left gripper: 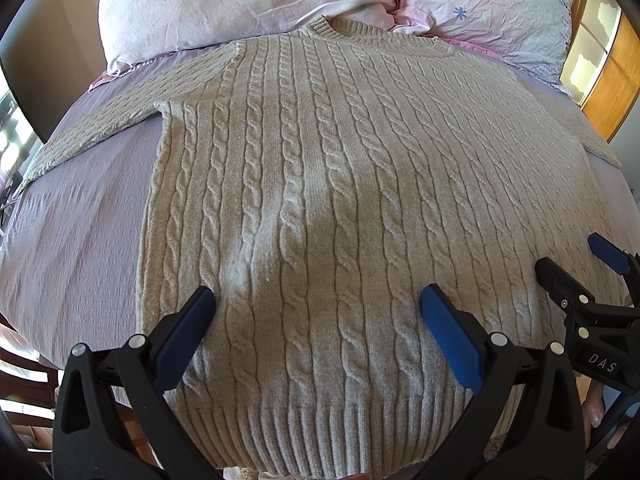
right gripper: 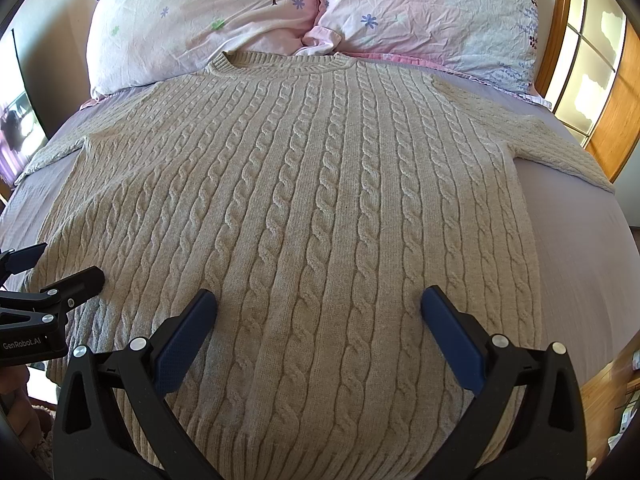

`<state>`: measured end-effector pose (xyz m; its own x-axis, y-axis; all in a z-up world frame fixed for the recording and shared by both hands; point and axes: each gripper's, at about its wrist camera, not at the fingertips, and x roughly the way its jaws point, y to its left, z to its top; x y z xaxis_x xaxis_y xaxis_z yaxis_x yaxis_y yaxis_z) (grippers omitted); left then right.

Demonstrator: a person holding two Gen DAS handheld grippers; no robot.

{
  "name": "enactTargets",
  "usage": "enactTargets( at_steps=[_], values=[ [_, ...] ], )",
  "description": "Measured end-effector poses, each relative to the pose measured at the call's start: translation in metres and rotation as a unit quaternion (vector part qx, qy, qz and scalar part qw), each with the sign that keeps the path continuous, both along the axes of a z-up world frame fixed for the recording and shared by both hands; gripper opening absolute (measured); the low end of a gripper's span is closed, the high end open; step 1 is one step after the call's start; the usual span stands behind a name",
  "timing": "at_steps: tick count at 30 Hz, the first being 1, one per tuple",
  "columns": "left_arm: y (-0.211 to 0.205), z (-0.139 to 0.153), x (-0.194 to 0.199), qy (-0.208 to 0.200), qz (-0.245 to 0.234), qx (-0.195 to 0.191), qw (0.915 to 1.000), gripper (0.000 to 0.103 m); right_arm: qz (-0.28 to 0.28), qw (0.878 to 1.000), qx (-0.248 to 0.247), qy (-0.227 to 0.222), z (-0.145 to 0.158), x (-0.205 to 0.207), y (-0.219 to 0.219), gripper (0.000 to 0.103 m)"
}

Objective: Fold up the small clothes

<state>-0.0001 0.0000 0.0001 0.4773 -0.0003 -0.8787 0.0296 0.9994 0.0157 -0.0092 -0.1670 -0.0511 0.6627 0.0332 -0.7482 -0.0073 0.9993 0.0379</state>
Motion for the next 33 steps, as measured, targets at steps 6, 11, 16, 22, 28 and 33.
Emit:
enactTargets(
  at_steps=[6,11,16,22,28,33],
  values=[
    [0.000,0.000,0.000,0.000,0.000,0.000,1.0000,0.101,0.000,1.000,0.000,0.000,0.000,0.000,0.000,0.102],
    [0.000,0.000,0.000,0.000,0.000,0.000,1.0000,0.101,0.000,1.000,0.000,0.000,0.000,0.000,0.000,0.102],
    [0.000,0.000,0.000,0.002,0.000,0.000,1.0000,0.101,0.001,1.000,-0.001,0.000,0.001,0.000,0.000,0.102],
    [0.001,0.002,0.001,0.006,-0.001,0.001,1.0000,0.101,0.012,1.000,-0.003,-0.002,0.000,0.000,0.001,0.102],
    [-0.001,0.000,0.003,-0.001,-0.002,0.002,1.0000,0.101,0.067,0.997,0.000,-0.039,-0.003,-0.006,-0.008,0.102],
    [0.000,0.001,-0.002,-0.012,-0.023,0.000,0.9997,0.101,0.023,0.997,0.025,-0.074,0.020,0.003,-0.066,0.102]
  ],
)
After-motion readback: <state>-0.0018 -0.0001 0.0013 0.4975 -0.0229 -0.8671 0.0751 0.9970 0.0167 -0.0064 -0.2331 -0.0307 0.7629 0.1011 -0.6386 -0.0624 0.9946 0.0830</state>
